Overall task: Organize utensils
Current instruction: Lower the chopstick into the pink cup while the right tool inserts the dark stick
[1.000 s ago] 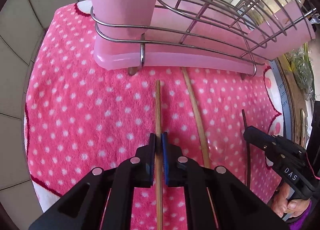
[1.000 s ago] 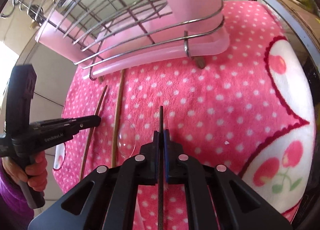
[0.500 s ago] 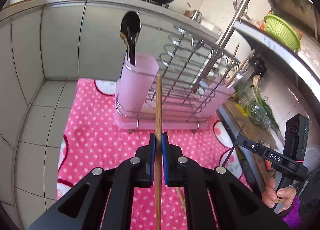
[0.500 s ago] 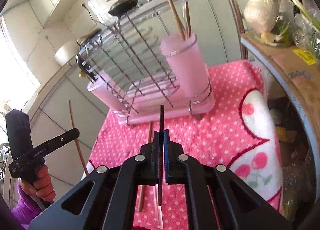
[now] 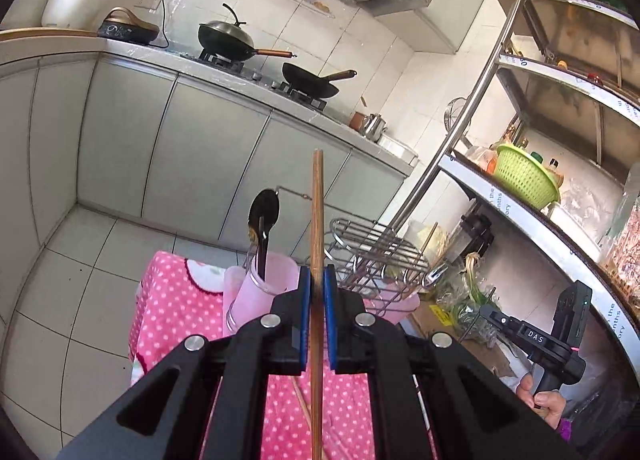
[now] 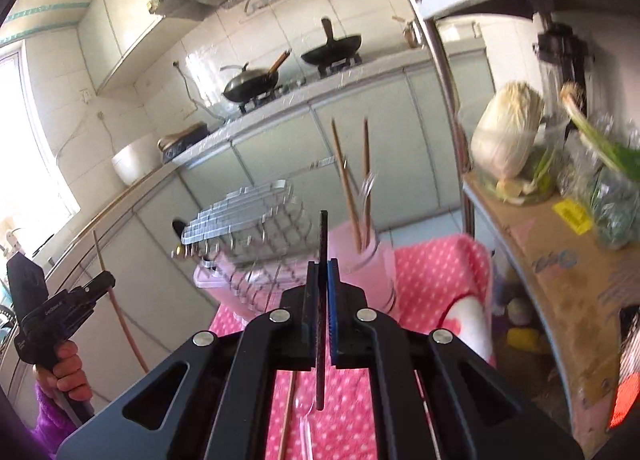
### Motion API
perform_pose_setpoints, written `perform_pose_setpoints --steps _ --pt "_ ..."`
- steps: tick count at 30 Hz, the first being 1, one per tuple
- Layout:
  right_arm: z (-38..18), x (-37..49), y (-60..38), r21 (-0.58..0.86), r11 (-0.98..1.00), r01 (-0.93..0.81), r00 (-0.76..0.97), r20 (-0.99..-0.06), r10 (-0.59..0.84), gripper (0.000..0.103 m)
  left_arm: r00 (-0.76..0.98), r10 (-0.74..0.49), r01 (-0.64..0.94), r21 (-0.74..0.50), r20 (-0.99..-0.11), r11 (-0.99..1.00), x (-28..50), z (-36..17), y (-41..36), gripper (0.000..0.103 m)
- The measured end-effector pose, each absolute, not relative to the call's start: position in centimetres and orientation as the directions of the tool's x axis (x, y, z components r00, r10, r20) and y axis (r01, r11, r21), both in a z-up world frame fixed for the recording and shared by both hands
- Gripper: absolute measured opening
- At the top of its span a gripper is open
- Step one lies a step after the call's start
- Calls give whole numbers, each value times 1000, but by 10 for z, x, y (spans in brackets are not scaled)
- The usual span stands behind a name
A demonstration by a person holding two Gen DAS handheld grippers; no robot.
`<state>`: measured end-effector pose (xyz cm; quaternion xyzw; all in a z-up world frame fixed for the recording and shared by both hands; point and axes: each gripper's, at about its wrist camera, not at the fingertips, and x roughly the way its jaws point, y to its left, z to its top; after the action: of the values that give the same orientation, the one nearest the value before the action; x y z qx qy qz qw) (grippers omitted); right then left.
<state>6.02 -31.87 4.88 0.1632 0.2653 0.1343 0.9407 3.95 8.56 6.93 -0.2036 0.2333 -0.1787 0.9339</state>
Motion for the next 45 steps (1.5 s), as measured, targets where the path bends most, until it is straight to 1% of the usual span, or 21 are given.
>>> perform_pose_setpoints --steps 13,17,19,24,28,33,39,45 --pt "105 111 -331 324 937 -131 926 -298 232 5 882 -411 292 -418 -231 861 96 130 66 6" --pt "107 127 -331 308 944 -119 939 -275 208 5 916 -352 265 -367 -193 892 113 141 60 6" --pt "104 136 -330 292 950 -111 941 -276 195 5 938 -295 228 -313 -184 922 122 142 55 6" --pt "83 150 -323 285 954 -89 941 -290 174 5 967 -190 155 -202 -168 967 144 123 40 6" --pt "68 154 -314 255 963 -84 934 -316 165 5 960 -190 149 -198 -206 969 156 100 35 6" --pt "52 147 -311 248 965 -81 925 -343 166 5 943 -233 171 -254 -237 952 149 71 40 6" --pt "34 135 -320 290 955 -65 910 -376 176 5 920 -243 150 -298 -307 943 135 36 48 6" --pt "20 138 -332 353 934 -54 888 -412 206 5 898 -231 107 -325 -375 940 143 14 53 6"
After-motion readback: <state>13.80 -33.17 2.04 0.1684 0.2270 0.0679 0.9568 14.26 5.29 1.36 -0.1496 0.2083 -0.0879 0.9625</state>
